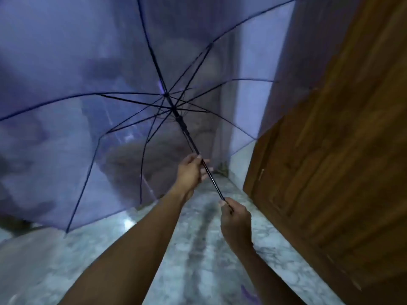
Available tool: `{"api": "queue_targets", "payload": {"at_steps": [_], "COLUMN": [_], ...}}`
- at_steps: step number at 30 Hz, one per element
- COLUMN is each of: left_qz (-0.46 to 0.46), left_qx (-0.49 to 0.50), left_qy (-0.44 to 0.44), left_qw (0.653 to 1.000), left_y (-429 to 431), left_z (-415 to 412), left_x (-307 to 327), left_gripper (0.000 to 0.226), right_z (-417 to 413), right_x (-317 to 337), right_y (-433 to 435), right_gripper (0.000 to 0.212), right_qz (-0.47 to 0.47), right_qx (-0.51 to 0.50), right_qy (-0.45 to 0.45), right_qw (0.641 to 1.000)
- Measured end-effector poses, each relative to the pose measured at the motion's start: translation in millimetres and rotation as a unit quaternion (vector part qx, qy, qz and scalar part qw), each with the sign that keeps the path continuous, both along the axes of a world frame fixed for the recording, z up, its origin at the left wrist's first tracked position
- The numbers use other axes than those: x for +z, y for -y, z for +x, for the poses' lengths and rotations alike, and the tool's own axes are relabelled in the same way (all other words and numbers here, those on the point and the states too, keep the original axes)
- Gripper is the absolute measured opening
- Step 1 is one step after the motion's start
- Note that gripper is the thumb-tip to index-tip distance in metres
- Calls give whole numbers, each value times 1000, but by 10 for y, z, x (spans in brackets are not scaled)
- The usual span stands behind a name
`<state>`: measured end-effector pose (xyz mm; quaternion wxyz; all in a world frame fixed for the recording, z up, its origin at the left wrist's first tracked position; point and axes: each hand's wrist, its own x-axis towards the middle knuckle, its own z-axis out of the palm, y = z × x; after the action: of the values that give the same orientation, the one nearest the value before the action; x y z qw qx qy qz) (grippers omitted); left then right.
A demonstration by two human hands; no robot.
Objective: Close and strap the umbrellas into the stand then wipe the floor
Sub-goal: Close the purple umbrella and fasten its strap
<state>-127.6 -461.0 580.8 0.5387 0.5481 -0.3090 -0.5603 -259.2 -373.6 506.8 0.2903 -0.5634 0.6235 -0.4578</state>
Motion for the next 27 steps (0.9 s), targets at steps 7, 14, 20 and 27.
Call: {"api": "queue_targets", "payload": {"at_steps": [7,14,20,27], "left_qz": [-113,-210,-277,-386], "left_qx": [-105,-220,-224,-231], "left_qy": [-60,-20,-2,43], "left_qw": [986,953,934,892], "left_y": [-408,-879,-1264,-2010], "left_z": [-425,-513,-634,-730], "left_x": [2178,3409,3998,4423], "left_gripper": [19,22,27,25], "right_z": [-20,-51,-67,-349], "right_x": [2238,3256,3961,5100], "right_y": [-493,-1201,-1731,-2298], "right_gripper": [29,17,24,28], "right_qz": [-38,-115,-77,-130], "right_qx": [-58,-155,-117,-130], "right_qy": [85,81,161,100], "right_qw": [994,978,977,978]}}
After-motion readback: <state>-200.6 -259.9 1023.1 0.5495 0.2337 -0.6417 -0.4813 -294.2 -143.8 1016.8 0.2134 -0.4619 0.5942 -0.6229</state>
